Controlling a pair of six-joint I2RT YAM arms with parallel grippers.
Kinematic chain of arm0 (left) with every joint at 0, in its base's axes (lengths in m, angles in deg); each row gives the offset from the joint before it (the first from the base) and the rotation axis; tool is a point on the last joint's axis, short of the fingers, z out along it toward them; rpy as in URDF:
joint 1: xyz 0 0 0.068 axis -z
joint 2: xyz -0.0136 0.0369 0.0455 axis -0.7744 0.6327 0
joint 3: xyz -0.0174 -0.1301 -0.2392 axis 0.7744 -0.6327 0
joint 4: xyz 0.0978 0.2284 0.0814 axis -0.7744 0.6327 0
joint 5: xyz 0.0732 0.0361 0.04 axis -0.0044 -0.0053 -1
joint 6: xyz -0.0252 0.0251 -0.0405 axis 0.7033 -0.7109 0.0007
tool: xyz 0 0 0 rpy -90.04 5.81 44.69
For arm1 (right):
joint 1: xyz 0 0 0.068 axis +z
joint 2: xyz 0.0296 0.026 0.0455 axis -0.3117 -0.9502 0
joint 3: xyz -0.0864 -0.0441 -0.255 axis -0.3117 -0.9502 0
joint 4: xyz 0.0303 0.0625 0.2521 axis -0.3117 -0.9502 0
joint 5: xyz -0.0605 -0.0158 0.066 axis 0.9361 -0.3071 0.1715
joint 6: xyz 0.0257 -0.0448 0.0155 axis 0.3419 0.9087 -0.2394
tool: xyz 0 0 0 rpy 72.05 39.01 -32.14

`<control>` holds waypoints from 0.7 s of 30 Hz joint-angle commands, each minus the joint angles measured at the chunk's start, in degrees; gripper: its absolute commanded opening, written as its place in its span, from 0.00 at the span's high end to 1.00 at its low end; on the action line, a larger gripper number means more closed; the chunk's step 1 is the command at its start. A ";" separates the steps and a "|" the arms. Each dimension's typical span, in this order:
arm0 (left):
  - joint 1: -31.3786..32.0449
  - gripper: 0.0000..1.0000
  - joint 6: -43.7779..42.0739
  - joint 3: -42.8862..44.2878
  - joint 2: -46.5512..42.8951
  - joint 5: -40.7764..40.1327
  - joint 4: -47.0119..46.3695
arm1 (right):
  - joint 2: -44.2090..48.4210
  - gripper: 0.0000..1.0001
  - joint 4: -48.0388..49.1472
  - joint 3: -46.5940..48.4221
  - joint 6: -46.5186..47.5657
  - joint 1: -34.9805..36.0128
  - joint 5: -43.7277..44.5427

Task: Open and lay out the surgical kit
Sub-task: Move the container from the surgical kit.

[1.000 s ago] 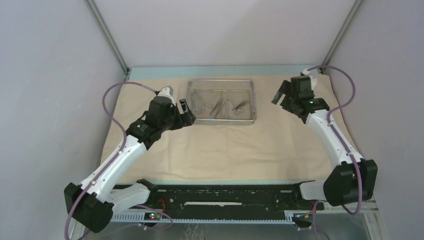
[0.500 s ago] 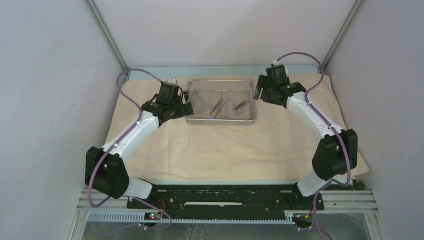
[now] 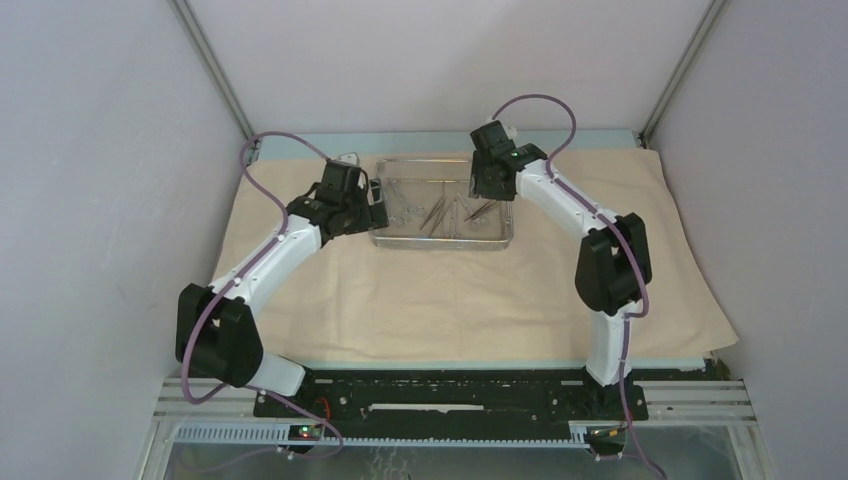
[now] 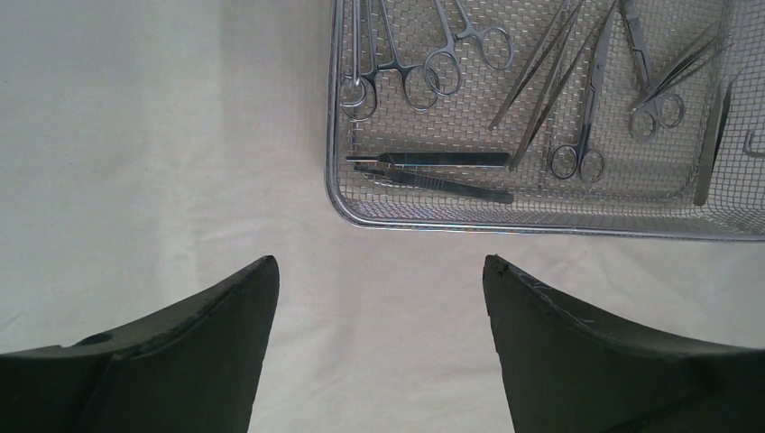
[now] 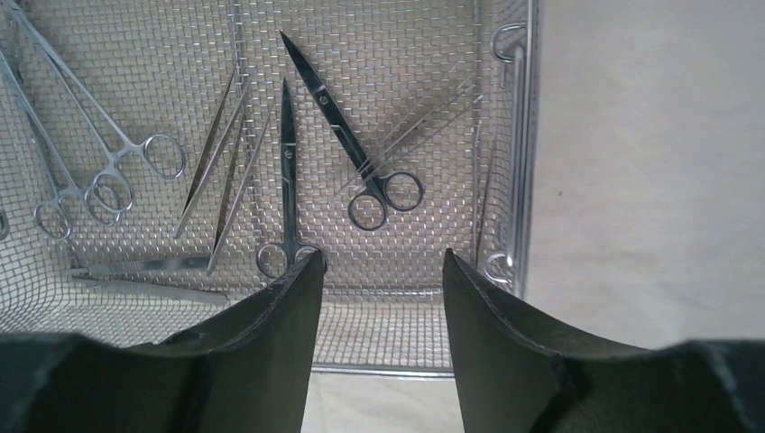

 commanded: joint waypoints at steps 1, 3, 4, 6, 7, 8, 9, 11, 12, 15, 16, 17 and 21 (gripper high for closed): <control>-0.38 0.12 -1.62 2.03 -1.87 2.31 -0.35 | -3.99 0.41 -2.64 5.64 -2.55 0.76 1.89; -0.38 0.12 -1.71 2.01 -2.41 2.28 -0.14 | -6.65 0.41 -3.26 7.79 -2.94 1.05 1.23; -0.37 0.12 -1.70 2.07 -2.69 2.27 -0.02 | -7.77 0.41 -3.50 8.78 -3.05 1.22 1.22; -0.38 0.12 -1.86 2.25 -3.25 2.87 0.30 | -9.79 0.42 -4.11 10.53 -3.31 1.52 1.34; -0.36 0.12 -1.93 2.26 -3.38 2.89 0.39 | -10.58 0.43 -4.41 11.39 -3.52 1.56 1.19; -0.38 0.12 -2.10 2.39 -3.45 2.56 0.69 | -11.28 0.43 -4.75 12.10 -3.73 1.56 1.21; -0.38 0.12 -2.27 2.56 -3.29 2.16 0.82 | -11.59 0.43 -4.86 12.40 -3.70 1.63 1.37; -0.74 0.11 -2.01 3.10 -2.25 2.09 0.83 | -11.74 0.44 -4.41 12.37 -3.31 1.73 1.49; -1.14 0.12 -1.58 3.68 -1.35 2.69 0.92 | -11.76 0.44 -4.18 12.38 -3.22 1.74 1.24; -1.44 0.12 -0.35 5.60 1.28 3.61 0.56 | -12.78 0.44 -4.35 13.32 -3.15 1.74 0.64; -1.44 0.12 -0.09 6.14 2.20 2.93 0.02 | -13.30 0.44 -4.83 13.77 -3.18 1.74 0.77; -1.44 0.12 0.01 6.97 3.32 2.19 -0.05 | -13.52 0.44 -5.05 13.76 -3.28 1.74 0.86; -1.44 0.13 -0.47 11.43 9.75 -0.44 1.46 | -11.60 0.45 -4.42 11.07 -2.84 1.83 1.22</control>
